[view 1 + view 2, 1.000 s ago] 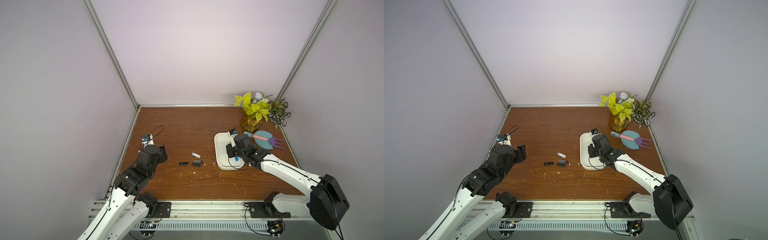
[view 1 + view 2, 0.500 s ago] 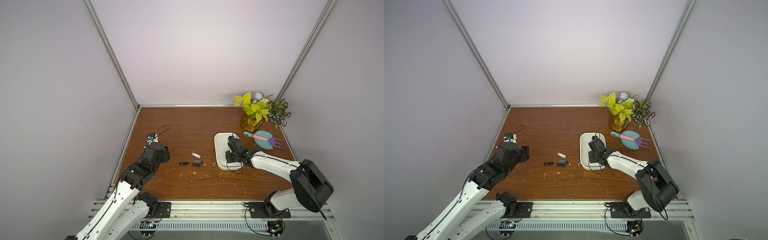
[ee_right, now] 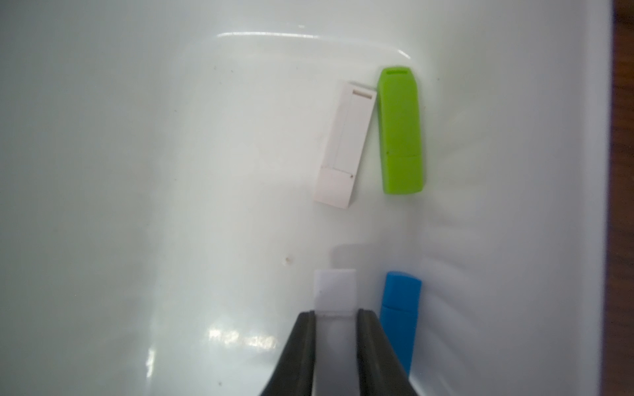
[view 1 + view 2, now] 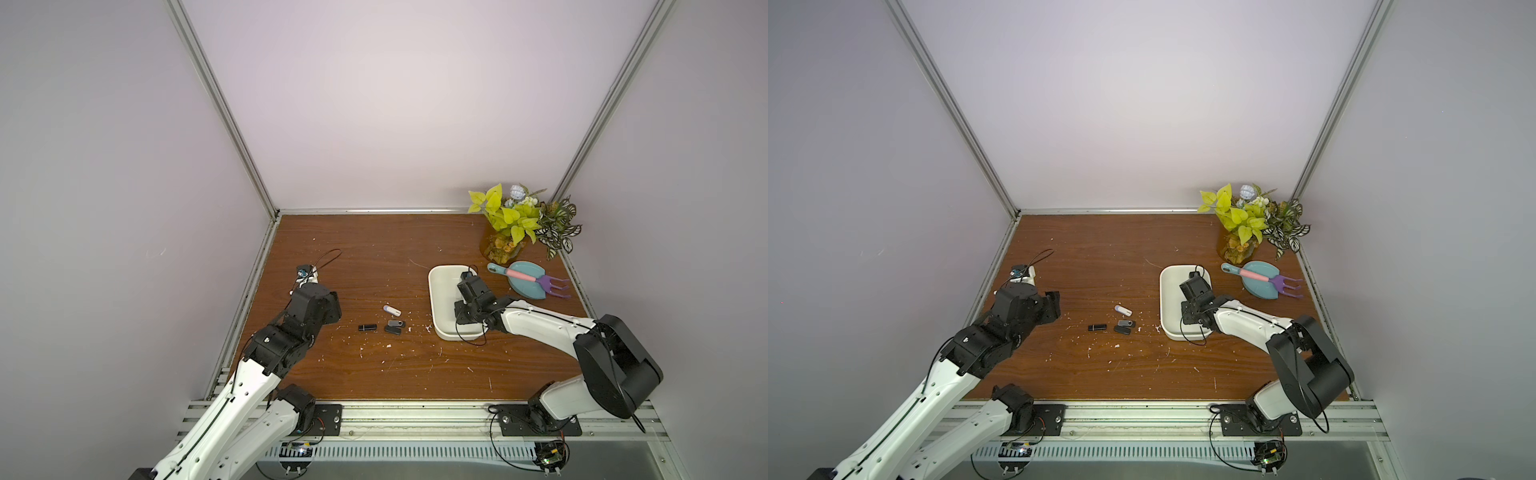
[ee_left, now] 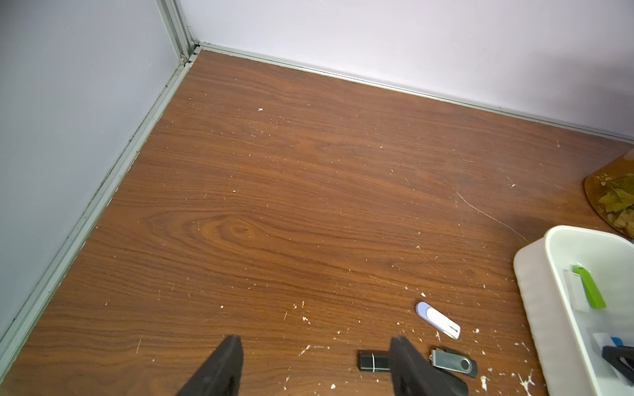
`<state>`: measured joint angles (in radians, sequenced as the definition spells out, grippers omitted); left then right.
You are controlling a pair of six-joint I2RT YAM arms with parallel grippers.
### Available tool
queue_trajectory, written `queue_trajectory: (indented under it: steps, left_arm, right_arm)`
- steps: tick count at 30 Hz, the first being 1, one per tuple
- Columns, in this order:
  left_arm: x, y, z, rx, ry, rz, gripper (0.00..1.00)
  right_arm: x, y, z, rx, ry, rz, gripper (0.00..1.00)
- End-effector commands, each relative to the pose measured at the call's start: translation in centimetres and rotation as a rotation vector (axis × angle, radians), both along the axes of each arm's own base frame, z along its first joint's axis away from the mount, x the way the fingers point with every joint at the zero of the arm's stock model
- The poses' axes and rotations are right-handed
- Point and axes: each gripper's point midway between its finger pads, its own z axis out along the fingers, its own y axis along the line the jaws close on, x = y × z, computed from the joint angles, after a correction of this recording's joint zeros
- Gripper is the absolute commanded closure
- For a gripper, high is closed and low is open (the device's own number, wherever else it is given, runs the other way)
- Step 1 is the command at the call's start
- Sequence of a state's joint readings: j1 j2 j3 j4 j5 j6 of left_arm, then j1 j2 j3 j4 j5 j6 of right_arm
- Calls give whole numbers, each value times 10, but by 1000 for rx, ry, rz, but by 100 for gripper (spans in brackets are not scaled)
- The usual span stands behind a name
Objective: Put the usb flash drive into the storage box
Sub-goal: Place the USB flash in the storage box.
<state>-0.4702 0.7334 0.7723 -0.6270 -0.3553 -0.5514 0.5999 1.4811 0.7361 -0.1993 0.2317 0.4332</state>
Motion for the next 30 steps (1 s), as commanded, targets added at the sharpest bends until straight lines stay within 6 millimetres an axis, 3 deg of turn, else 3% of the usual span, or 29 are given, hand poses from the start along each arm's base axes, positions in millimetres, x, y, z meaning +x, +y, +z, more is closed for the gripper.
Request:
queue_trajectory:
  steps: [1,22,27,30]
  left_arm:
    - [1,2,-3,10,4,3,33]
    - [1,2,-7,16,18,6,33]
    - [1,2,-8,15,21,5,33]
    - [1,3,-8,15,20,9,33]
  right_arm:
    - [1,-2,1,-1,-10,-2,90]
    - [-1,4,-8,32,4,23,76]
    - [0,8,3,44,-9,51,55]
    - [3,15,24,84,-51,74,50]
